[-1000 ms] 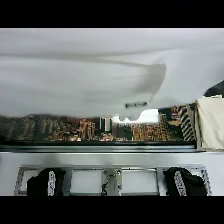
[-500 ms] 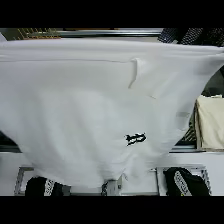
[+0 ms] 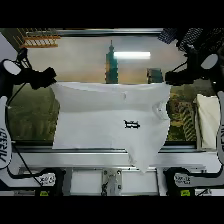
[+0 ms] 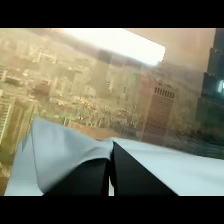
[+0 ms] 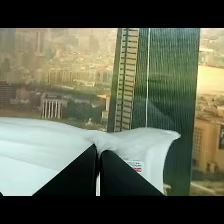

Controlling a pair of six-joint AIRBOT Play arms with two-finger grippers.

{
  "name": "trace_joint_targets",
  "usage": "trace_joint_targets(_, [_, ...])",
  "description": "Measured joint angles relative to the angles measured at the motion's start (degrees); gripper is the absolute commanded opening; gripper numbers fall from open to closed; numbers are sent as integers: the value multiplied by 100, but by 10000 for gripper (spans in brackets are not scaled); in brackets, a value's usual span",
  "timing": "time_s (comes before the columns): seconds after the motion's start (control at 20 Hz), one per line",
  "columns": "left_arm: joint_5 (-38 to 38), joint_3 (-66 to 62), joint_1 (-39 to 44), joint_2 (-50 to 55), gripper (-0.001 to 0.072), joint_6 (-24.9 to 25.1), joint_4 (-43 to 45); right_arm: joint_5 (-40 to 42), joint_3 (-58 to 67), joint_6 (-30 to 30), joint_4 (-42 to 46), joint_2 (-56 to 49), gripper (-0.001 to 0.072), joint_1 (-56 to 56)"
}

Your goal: Fold the clothes and pants, and hang the long-sleeved shirts on hangers.

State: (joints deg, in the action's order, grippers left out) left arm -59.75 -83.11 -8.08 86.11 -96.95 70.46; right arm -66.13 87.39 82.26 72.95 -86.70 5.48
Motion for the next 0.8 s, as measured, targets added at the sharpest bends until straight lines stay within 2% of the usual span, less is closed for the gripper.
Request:
trace_joint_targets(0.25, [636, -890, 317, 1290, 4, 0, 4, 1075, 109, 90, 17, -876, 13, -149])
trace_joint_targets(0.5, [595, -1427, 216, 1631, 4, 0, 31, 1320, 57, 118, 59, -809, 12, -92])
trace_joint_targets(0.8, [765, -122, 146, 1038, 4, 2, 376, 1300, -1185, 140, 278, -116, 13, -79])
